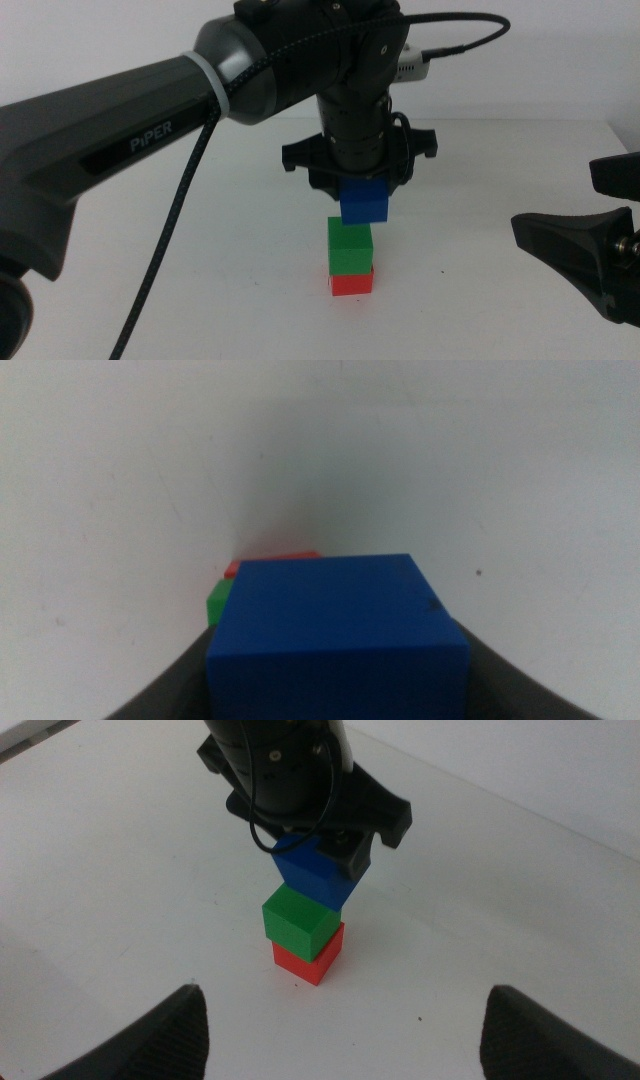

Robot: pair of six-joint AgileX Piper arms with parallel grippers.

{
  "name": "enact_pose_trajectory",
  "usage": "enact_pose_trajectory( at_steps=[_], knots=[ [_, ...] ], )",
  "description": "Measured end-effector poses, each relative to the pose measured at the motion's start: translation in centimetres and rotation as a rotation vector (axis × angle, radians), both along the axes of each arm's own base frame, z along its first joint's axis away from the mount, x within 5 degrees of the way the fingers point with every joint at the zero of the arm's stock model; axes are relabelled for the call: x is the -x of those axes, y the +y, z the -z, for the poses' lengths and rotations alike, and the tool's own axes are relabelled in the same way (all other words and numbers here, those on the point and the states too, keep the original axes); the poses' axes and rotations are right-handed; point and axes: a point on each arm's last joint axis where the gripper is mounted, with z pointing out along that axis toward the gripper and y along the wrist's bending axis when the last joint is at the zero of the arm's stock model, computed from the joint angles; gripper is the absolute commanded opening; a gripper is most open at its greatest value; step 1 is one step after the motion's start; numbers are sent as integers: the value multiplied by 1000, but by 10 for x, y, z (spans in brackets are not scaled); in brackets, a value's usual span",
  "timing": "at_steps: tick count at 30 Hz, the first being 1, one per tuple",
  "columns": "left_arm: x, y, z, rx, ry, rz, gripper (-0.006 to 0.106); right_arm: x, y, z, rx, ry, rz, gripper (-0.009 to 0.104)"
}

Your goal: Stack red cubes first, then green, then blue cubes in a specific spot.

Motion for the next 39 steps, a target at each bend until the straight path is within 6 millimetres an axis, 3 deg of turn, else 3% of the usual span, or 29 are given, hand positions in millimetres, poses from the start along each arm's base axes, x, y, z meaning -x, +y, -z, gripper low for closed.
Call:
enact_pose_trajectory(
  at_steps=[17, 30, 33, 34, 35, 39],
  knots=[
    [3, 3, 26, -58, 63, -11, -2, 0, 0, 0, 0, 0, 0, 93],
    [2, 2, 28, -67, 56, 15, 1, 0, 0, 0, 0, 0, 0, 93],
    [1, 2, 27, -69, 54, 12, 21, 0, 0, 0, 0, 0, 0, 93],
    [1, 2, 27, -70, 52, 12, 38, 0, 0, 0, 0, 0, 0, 93],
    [1, 3, 27, -72, 51, 12, 65, 0, 0, 0, 0, 0, 0, 93],
    [0, 2, 30, -83, 53, 12, 90, 0, 0, 0, 0, 0, 0, 93]
  ],
)
